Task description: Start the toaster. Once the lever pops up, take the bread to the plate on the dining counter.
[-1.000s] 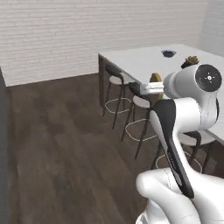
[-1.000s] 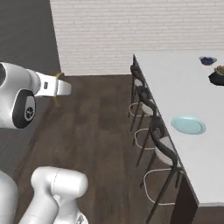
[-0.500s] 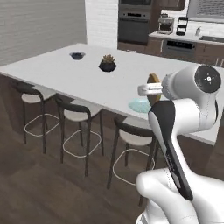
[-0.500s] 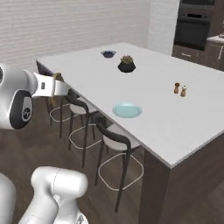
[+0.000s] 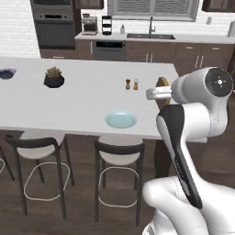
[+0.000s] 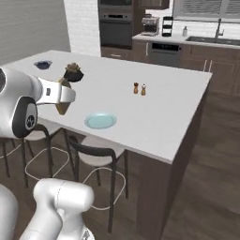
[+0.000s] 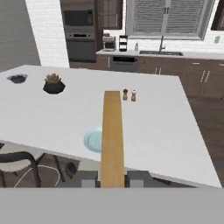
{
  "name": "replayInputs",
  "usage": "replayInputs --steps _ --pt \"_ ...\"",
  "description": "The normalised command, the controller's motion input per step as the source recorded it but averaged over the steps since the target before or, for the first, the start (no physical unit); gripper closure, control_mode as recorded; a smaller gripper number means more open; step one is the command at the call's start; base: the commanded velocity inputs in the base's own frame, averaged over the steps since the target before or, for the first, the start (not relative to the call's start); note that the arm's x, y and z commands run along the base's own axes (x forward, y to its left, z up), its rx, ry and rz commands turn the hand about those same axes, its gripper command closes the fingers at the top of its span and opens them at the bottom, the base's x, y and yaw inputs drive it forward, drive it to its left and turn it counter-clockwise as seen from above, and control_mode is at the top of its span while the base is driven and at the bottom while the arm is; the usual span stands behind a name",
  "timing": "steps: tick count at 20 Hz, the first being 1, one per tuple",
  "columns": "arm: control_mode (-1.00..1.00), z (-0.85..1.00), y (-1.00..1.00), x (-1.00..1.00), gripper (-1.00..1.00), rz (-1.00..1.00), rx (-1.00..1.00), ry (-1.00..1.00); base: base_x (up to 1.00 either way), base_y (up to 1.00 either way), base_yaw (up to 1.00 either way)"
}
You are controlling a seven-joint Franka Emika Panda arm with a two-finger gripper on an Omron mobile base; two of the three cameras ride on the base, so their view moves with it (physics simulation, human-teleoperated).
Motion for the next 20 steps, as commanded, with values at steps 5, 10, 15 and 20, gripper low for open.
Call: replayInputs --steps 5,10,15,20 --pt "1.0 0.0 0.0 0.0 1.0 0.0 0.0 0.0 0.5 0.48 -0.45" --pt "1.0 0.0 0.0 0.0 1.0 0.0 0.0 0.0 0.43 0.63 -0.33" --pt "1.0 0.0 0.0 0.0 1.0 0.0 0.0 0.0 0.24 0.29 -0.13" --pt "-1.0 0.0 -0.24 0.4 1.0 0.03 0.05 0.31 0.04 -0.01 0.0"
